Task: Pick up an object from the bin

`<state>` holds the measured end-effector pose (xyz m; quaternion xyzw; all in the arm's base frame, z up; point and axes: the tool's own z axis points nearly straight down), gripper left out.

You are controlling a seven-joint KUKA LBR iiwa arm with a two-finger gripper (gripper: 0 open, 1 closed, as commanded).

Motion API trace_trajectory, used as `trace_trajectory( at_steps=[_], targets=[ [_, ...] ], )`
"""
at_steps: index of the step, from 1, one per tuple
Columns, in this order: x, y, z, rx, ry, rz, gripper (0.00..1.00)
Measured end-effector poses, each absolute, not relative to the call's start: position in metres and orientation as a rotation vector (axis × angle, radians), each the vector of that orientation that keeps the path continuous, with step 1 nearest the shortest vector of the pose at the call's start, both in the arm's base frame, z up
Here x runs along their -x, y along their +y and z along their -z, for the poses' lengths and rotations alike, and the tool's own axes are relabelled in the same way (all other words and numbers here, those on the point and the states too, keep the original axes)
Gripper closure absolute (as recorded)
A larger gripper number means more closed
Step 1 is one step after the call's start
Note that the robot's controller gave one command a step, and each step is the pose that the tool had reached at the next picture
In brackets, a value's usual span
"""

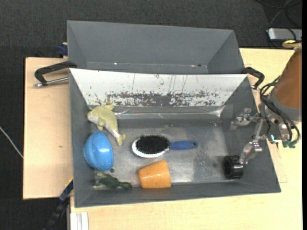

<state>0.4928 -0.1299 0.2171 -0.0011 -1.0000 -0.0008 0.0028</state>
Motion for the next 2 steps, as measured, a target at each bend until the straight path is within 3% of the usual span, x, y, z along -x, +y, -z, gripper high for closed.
trace_trajectory(
  at_steps=[1, 2],
  targets=[
    [-0.523, -0.03, -0.07, -0.103, -3.144, 0.001, 0.0],
    [-0.545, 0.023, -0.102, 0.054, -3.15, 0.006, 0.0]
  ],
)
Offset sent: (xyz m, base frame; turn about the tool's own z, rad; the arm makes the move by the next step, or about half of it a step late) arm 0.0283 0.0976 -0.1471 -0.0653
